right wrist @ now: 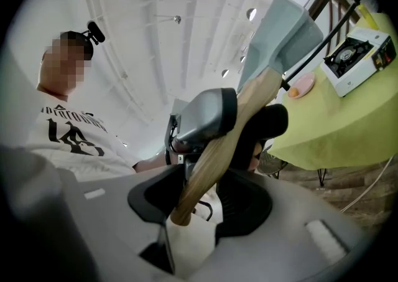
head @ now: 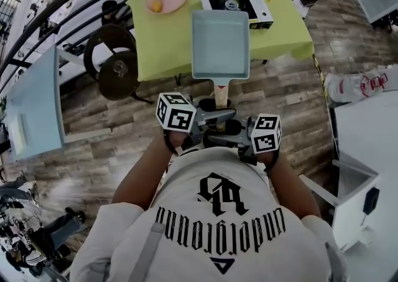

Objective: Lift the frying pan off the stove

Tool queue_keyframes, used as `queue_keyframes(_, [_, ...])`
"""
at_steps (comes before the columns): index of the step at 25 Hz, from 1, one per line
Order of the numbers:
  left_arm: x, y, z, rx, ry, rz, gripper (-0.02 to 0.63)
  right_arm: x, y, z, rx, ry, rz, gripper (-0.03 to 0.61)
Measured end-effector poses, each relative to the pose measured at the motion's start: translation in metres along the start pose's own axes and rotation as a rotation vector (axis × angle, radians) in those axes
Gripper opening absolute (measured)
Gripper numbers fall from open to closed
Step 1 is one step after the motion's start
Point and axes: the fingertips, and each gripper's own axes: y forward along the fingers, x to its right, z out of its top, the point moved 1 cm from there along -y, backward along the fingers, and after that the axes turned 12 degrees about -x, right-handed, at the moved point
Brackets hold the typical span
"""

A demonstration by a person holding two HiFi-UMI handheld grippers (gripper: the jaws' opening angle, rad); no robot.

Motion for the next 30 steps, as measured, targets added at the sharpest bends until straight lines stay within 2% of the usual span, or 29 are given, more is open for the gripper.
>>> queue_keyframes(11, [0.012, 0.007, -0.021, -0.016, 0.000, -0.006, 0.201, -0.012, 0.001, -0.021, -0.007, 0.010, -0.010, 0.166])
queue_keyframes(17, [0.008, 0.008, -0.015, -0.018, -0.007, -0.019, 0.201, -0.007, 0.000, -0.016, -0.012, 0.024, -0.016, 0.166])
queue_keyframes(22, [0.018, 0.011, -0.026, -0.011, -0.002, -0.024, 0.201, -0.017, -0.001, -0.027, -0.013, 0.016, -0.020, 0.166])
queue_keyframes(30, [0.006, 0.007, -0.011, -0.008, -0.010, -0.030, 0.201, -0.006, -0.002, -0.011, -0.013, 0.030, -0.022, 0.166])
